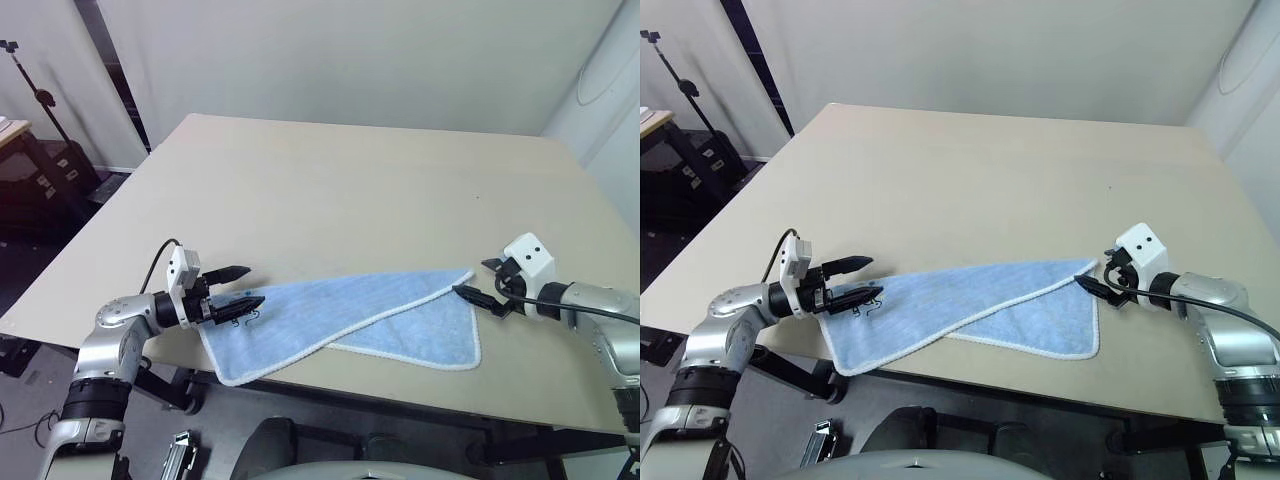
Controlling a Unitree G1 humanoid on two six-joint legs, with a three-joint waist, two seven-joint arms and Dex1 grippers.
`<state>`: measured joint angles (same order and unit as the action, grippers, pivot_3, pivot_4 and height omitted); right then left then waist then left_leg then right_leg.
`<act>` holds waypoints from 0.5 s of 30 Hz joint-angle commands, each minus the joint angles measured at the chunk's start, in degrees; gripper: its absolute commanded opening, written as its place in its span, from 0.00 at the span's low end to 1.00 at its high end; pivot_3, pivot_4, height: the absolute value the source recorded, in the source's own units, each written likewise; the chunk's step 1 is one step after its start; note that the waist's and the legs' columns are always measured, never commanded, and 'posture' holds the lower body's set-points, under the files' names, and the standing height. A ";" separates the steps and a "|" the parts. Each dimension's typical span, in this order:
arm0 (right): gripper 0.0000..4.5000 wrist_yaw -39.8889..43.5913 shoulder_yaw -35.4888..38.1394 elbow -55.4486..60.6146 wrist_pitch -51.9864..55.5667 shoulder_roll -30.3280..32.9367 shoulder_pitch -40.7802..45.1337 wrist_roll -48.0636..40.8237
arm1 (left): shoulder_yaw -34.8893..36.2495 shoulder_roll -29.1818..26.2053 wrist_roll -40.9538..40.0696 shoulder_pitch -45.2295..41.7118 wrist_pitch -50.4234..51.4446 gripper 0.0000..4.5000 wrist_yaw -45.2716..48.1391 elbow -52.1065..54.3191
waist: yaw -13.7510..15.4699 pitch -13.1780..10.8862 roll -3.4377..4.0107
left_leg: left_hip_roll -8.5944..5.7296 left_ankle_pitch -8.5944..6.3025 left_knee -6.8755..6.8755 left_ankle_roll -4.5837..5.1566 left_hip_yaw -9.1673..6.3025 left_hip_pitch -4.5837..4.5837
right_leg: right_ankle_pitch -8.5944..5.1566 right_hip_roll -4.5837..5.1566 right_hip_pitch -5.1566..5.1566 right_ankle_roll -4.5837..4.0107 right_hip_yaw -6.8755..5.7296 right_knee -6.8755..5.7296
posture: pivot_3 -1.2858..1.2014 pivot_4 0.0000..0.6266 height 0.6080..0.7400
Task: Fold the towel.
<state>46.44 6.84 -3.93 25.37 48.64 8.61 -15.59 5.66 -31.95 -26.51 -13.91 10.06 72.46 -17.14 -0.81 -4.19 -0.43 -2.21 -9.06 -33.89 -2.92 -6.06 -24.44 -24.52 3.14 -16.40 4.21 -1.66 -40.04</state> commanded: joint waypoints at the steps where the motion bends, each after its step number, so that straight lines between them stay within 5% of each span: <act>1: 0.99 -0.06 -0.95 -6.06 -6.36 0.03 4.26 3.70 | -0.38 0.85 0.25 -0.97 -0.96 1.00 -0.74 1.55 | -0.05 0.00 0.00 | 0.00 0.00 -0.01 0.00 0.01 0.00 | 0.01 0.00 0.00 0.01 0.01 0.00 | 0.52 0.00 0.76; 7: 0.99 0.25 -4.09 -13.54 -15.07 -1.22 6.98 8.80 | -0.67 -0.03 0.94 -1.22 -1.18 1.00 -0.05 1.09 | -0.11 0.00 0.00 | 0.06 0.01 0.00 -0.01 -0.02 0.02 | 0.01 -0.11 0.02 0.02 0.01 -0.01 | 0.52 0.00 0.76; 15: 0.99 5.57 0.62 -7.21 -11.78 1.57 1.16 4.22 | -0.22 0.09 0.67 -0.79 -0.89 1.00 -0.74 1.75 | 0.12 0.00 0.01 | 0.05 0.01 -0.03 -0.01 -0.04 0.02 | 0.02 -0.11 0.07 0.03 0.00 -0.01 | 0.52 0.00 0.76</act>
<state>51.02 4.51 -13.68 13.17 48.56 10.14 -9.65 4.79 -31.46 -25.50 -14.16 9.69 71.93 -17.02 -0.69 -4.19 -0.42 -2.15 -9.05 -33.92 -2.92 -6.09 -24.43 -24.51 3.03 -16.33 4.23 -1.66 -40.05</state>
